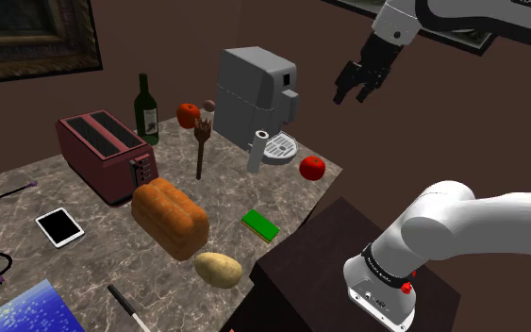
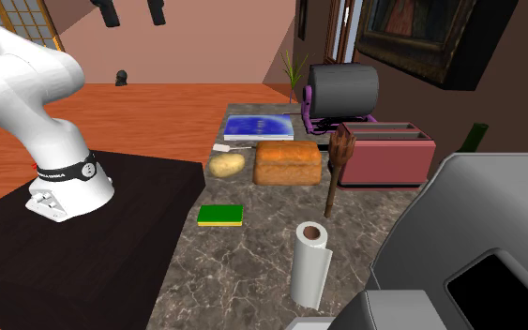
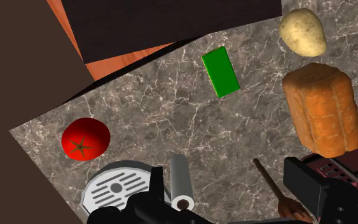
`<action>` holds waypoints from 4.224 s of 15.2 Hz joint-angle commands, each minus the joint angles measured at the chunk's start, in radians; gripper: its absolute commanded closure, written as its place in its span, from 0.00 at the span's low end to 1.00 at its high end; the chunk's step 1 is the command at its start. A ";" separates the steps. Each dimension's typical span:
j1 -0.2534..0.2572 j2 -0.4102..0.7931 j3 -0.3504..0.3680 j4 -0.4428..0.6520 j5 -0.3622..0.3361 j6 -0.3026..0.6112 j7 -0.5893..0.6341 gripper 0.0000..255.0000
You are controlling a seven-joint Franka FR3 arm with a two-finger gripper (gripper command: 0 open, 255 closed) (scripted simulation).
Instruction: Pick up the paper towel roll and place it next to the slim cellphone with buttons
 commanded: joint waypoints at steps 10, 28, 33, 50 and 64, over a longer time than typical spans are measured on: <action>-0.009 0.203 -0.042 -0.114 -0.020 0.347 -0.034 0.00; -0.008 0.873 -0.108 0.040 0.043 0.923 -0.147 0.00; -0.025 1.074 -0.097 0.166 0.096 1.012 -0.198 0.00; -0.043 1.226 -0.078 0.237 0.125 1.096 -0.223 0.00; -0.037 1.182 -0.085 0.236 0.116 1.054 -0.216 1.00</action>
